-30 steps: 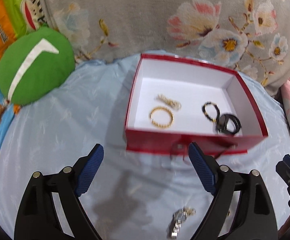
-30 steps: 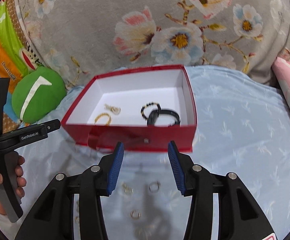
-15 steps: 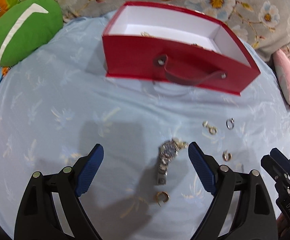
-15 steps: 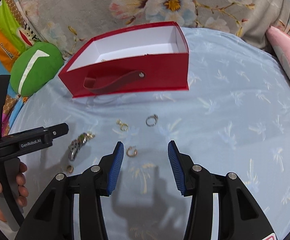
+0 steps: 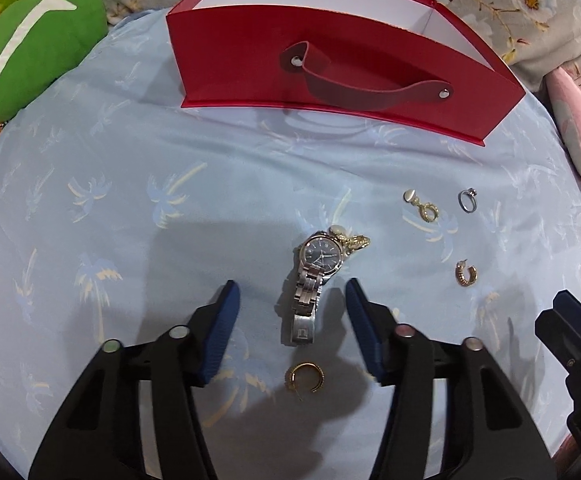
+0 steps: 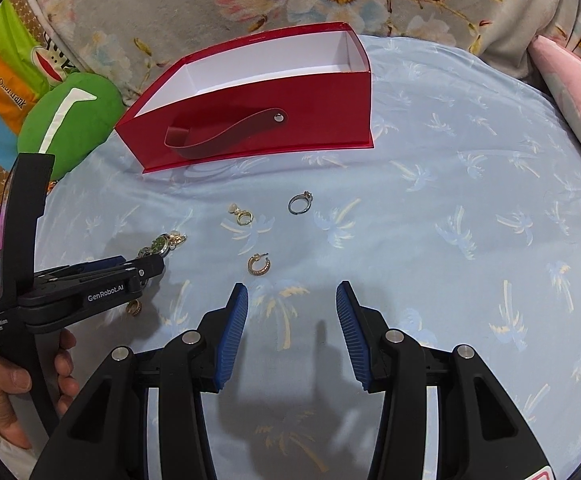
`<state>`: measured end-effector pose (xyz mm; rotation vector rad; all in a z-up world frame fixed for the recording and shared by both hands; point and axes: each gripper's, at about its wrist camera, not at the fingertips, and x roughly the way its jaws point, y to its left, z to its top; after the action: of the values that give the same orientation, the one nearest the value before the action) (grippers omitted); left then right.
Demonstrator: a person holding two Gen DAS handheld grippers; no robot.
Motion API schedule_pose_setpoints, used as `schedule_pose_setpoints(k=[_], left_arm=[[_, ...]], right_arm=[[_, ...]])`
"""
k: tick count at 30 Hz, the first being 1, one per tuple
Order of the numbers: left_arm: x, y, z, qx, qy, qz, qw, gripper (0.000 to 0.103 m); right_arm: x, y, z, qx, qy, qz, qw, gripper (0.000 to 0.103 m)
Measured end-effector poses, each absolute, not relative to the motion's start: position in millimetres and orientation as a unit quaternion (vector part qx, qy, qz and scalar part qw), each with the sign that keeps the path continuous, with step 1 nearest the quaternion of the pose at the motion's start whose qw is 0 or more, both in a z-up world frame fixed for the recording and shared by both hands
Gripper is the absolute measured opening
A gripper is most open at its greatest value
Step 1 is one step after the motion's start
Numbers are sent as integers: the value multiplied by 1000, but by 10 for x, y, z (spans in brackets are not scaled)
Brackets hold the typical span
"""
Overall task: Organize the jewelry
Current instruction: 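Grasp the silver wristwatch with the left tool while the right tool grasps a silver ring, then carry the wristwatch and ring into the red box and open both tools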
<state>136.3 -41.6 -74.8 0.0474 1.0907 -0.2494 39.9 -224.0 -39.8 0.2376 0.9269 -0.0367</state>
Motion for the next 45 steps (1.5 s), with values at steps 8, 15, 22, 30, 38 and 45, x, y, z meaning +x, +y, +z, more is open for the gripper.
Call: schedule_pose_setpoints(k=[8,15,22,30,38,45], left_arm=[[1350,-335,-652,-8,518,-152,842,10],[1310,-252,-378,-19,489,-160,857,10],[1375,-125,-200,-32,471,-158,867,10],[1433,-10,-113,-42,463,-150,872,10],[1487,24,-40,-46,457,-149,876,10],[1492,52,42,-49,450,-148,879,10]], right_arm=[[494,-2302,-454,119,448,-28,886,46],[776,-2385,-478,115,439,-36,890,45],[1217,-2414,-614,110,451,-34,885,34],[1492,-2392,-797,110,470,-28,875,18],[1508,-2377,-818,108,466,-27,878,4],[1388,-2414,-685,119,450,-25,885,3]])
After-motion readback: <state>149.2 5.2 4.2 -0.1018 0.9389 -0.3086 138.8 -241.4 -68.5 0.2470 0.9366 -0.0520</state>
